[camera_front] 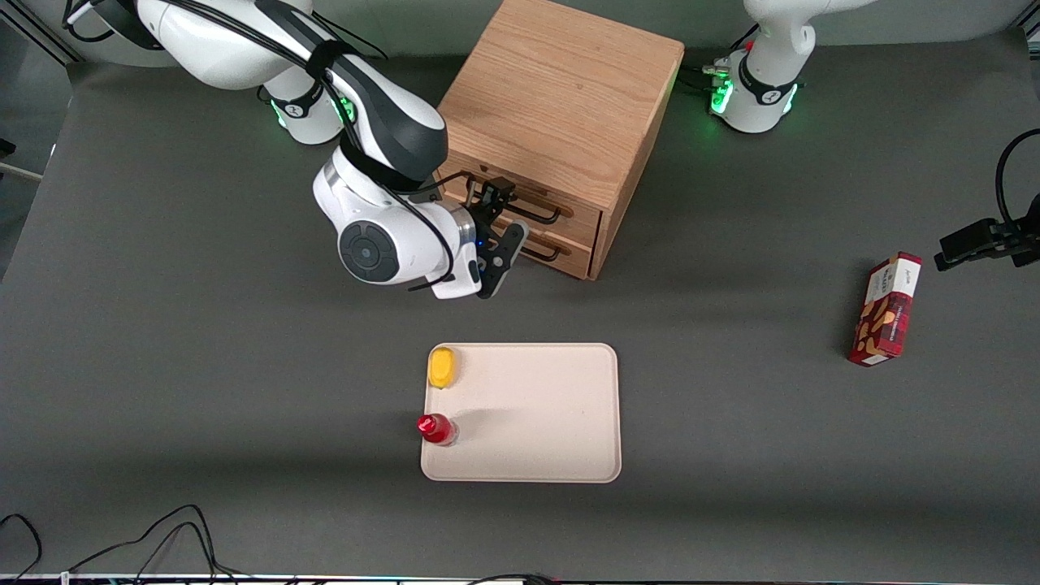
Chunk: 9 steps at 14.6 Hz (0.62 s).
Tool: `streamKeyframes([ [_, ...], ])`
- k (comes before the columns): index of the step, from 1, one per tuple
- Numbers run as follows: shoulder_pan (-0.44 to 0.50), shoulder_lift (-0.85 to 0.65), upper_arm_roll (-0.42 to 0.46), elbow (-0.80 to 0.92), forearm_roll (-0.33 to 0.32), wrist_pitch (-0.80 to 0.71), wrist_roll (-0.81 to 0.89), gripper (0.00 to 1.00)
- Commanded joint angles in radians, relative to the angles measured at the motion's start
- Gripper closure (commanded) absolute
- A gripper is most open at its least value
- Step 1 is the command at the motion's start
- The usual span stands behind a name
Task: Open upper drawer
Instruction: 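Hook the right gripper onto the upper drawer's black handle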
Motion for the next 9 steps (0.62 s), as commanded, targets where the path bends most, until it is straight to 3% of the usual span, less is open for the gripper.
streamKeyframes([
  [1, 0.003, -0.002, 0.003, -0.021, -0.03, 0.026, -0.012, 0.0],
  [6, 0.012, -0.001, 0.007, -0.062, -0.031, 0.093, -0.012, 0.0],
  [9, 0.016, 0.018, 0.008, -0.061, -0.071, 0.106, -0.012, 0.0],
])
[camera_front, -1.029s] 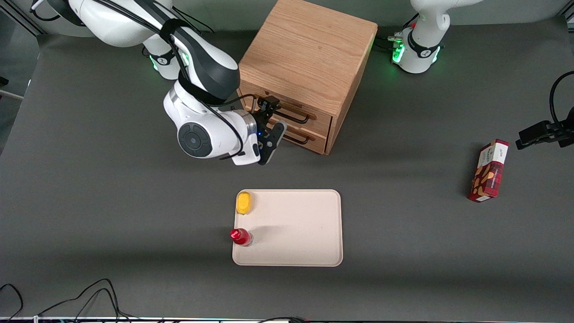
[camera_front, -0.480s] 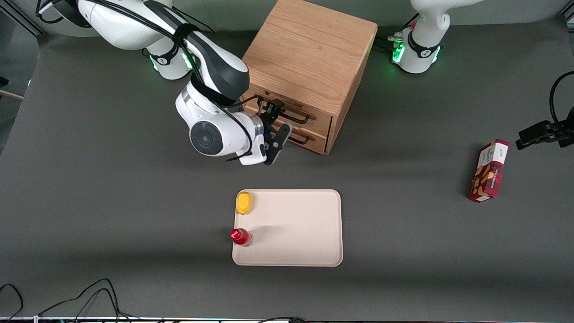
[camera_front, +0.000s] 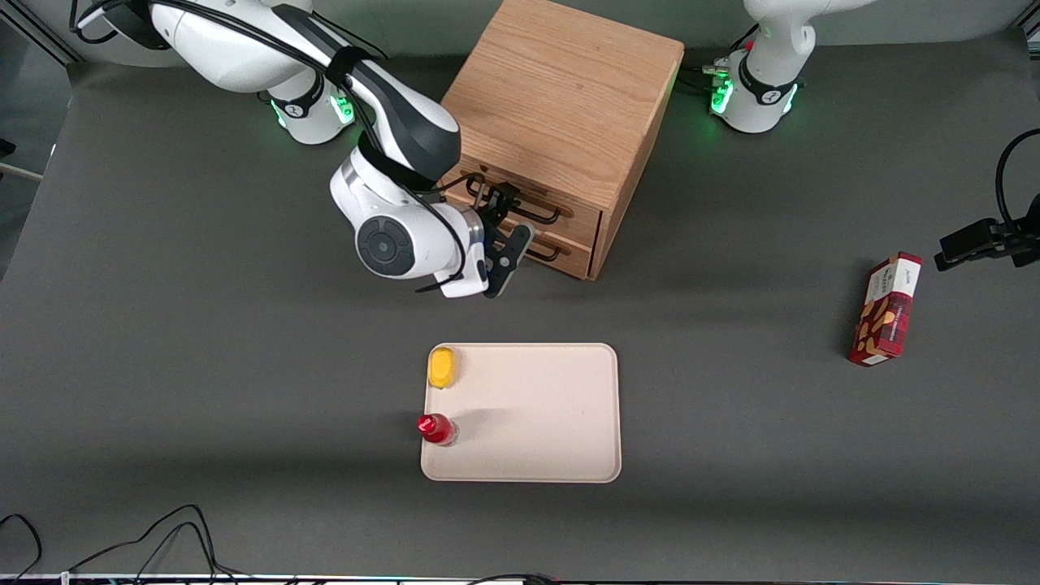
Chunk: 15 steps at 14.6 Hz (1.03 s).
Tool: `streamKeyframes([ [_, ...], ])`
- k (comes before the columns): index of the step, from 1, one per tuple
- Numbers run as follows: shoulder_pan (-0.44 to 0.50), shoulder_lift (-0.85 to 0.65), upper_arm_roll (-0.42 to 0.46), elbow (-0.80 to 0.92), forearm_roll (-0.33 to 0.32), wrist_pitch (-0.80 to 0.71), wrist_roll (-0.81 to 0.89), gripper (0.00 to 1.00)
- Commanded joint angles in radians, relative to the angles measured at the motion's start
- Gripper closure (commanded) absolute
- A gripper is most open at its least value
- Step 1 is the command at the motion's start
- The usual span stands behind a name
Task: Open upper drawer
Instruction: 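Hook the right gripper onto the upper drawer's black handle, then pull the handle outward with the right gripper, sliding the drawer open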
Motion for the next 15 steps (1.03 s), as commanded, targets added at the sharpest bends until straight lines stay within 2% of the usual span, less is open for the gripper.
streamKeyframes([
  [1, -0.003, 0.022, 0.002, -0.001, -0.032, 0.028, -0.012, 0.0],
  [7, -0.028, 0.026, -0.018, 0.045, -0.033, 0.021, -0.009, 0.0],
  [15, -0.031, 0.098, -0.101, 0.172, -0.028, -0.005, -0.024, 0.0],
])
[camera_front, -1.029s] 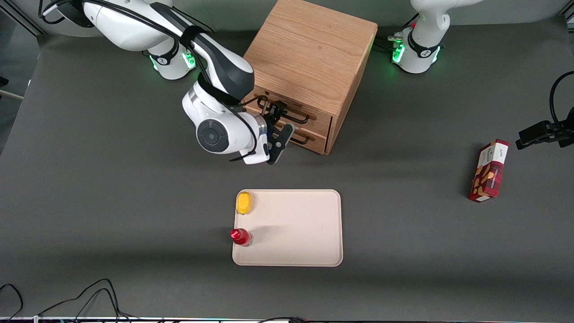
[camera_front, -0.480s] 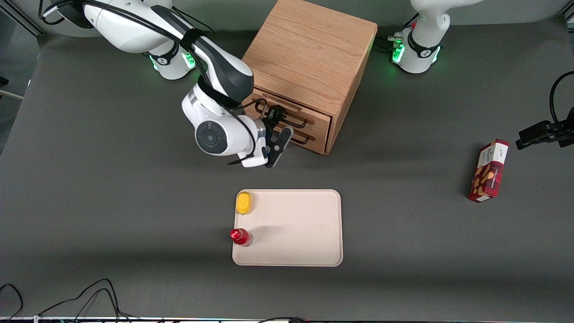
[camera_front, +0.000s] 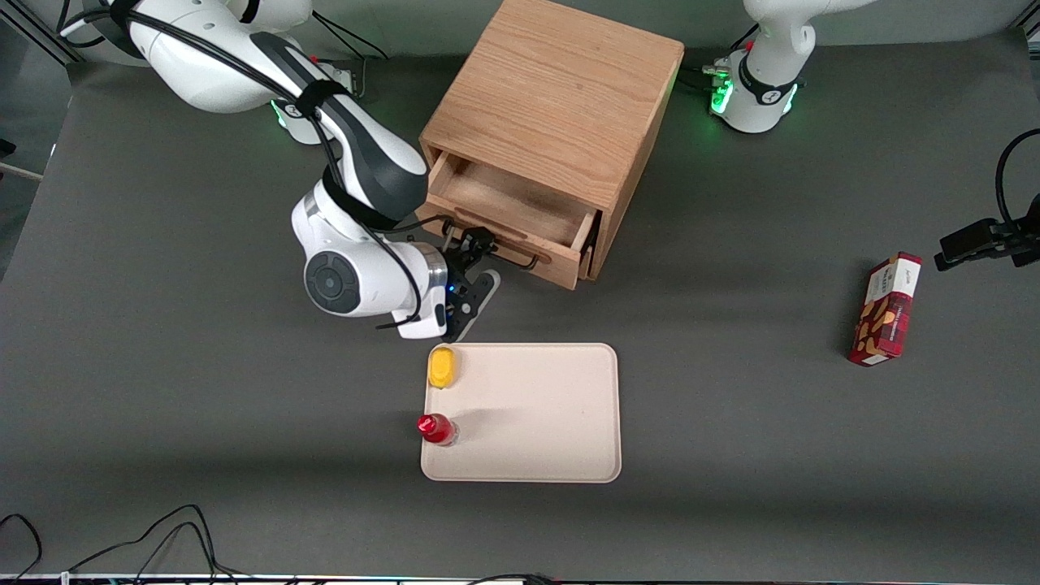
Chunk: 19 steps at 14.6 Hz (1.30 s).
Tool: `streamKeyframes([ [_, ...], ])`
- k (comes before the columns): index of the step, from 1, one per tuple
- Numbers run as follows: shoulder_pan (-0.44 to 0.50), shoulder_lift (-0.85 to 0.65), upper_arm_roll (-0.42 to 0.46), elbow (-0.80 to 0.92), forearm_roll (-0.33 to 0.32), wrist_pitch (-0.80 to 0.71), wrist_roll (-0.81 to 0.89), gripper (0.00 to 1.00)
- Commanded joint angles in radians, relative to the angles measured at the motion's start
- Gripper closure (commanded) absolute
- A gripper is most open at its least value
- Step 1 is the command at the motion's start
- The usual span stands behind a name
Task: Open upper drawer
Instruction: 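Pull the handle outward with the right gripper, sliding the drawer open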
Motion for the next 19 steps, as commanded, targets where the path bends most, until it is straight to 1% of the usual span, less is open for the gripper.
streamKeyframes([
  [1, 0.007, 0.071, -0.019, 0.101, -0.009, -0.022, -0.02, 0.0],
  [4, 0.006, 0.098, -0.04, 0.144, -0.01, -0.024, -0.02, 0.0],
  [7, 0.007, 0.127, -0.073, 0.239, -0.01, -0.09, -0.022, 0.0],
  [9, 0.006, 0.148, -0.076, 0.293, -0.01, -0.121, -0.022, 0.0],
  [16, 0.003, 0.228, -0.12, 0.406, -0.012, -0.119, -0.04, 0.0],
  [18, 0.001, 0.233, -0.125, 0.423, -0.012, -0.122, -0.042, 0.0],
  [19, 0.001, 0.233, -0.143, 0.434, -0.01, -0.124, -0.042, 0.0],
])
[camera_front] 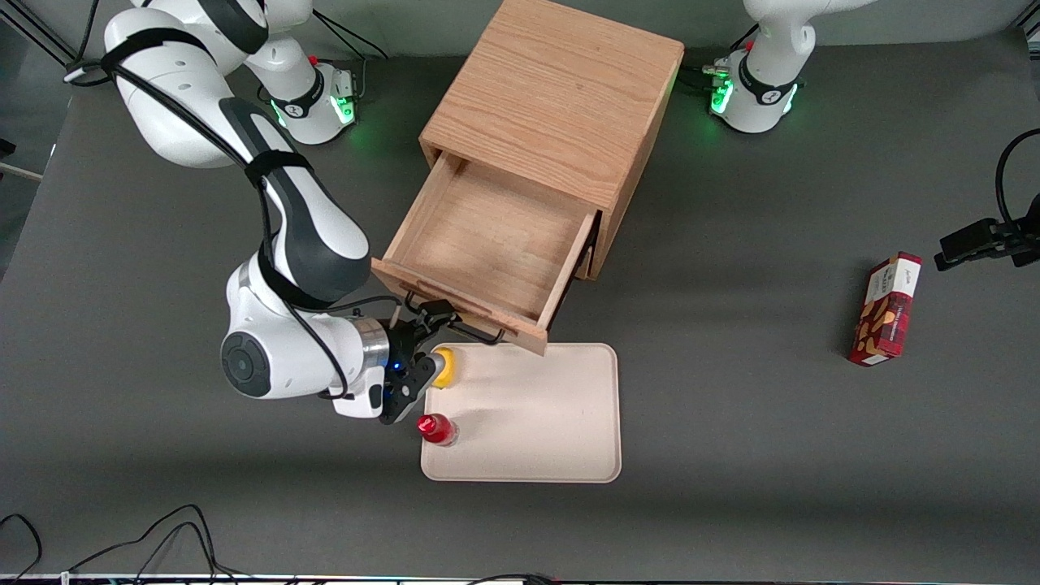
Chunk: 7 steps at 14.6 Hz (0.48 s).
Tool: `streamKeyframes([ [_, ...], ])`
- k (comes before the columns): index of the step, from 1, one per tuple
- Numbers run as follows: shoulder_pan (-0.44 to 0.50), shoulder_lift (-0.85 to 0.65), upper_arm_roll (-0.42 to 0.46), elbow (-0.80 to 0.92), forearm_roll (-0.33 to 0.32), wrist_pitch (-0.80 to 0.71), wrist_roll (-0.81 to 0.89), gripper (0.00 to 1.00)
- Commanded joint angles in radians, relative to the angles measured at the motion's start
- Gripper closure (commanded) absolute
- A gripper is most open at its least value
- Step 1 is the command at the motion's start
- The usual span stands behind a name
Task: Open upper drawer
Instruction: 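Pull the handle outward with the right gripper, sliding the drawer open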
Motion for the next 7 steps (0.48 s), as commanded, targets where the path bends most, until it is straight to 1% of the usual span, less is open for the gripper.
streamKeyframes([
  [1, 0.006, 0.031, -0.023, 0.087, -0.008, -0.032, -0.023, 0.0],
  [3, -0.004, 0.031, -0.038, 0.125, -0.007, -0.054, -0.037, 0.0],
  [7, -0.005, 0.011, -0.045, 0.138, -0.011, -0.055, -0.036, 0.0],
])
